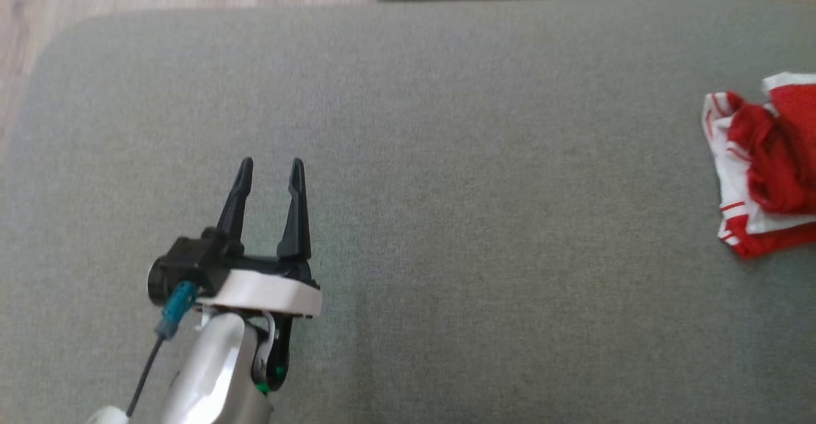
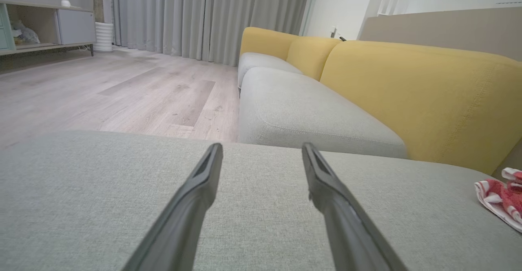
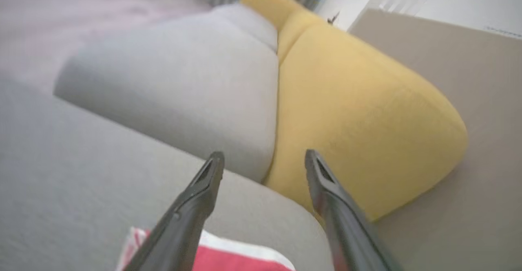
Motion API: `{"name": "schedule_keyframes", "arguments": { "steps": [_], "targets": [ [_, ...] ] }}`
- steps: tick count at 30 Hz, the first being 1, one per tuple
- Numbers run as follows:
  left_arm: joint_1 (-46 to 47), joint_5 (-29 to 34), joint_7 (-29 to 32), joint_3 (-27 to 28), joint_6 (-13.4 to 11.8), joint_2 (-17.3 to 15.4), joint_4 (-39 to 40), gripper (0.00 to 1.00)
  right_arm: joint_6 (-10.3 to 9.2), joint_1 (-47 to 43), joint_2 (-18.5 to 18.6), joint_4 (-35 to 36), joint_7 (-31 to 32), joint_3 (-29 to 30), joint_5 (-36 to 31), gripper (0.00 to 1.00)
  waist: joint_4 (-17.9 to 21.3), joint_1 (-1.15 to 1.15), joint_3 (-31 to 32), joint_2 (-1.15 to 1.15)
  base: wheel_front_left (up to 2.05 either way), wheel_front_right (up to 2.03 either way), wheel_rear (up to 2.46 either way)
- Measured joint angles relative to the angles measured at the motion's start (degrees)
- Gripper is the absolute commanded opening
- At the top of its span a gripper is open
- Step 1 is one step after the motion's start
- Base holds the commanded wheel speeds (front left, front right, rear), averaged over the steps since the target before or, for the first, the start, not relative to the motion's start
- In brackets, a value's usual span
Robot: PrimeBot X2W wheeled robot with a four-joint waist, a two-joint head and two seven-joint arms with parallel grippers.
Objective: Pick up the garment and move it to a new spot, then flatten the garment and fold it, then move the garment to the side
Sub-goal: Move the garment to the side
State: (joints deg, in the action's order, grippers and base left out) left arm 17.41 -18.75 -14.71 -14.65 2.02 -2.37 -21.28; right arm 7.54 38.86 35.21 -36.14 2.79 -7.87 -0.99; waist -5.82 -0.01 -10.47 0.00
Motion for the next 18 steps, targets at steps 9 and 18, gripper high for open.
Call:
{"name": "schedule_keyframes", "arguments": {
  "steps": [9,18],
  "targets": [
    [-3.2,0.9,0.0,1.0,0.0,0.0,-0.1,1.00,0.00,-9.7,-18.8,14.3,-8.5,9.3,4.8,1.00,0.6,-0.01,5.8,0.00,0.00,0.00,0.00],
    [-8.0,1.2,0.0,1.1,-0.1,0.0,0.9,1.00,0.00,-25.8,-31.5,19.8,-15.5,10.6,8.0,1.00,0.4,0.00,10.2,0.00,0.00,0.00,0.00]
  ]
}}
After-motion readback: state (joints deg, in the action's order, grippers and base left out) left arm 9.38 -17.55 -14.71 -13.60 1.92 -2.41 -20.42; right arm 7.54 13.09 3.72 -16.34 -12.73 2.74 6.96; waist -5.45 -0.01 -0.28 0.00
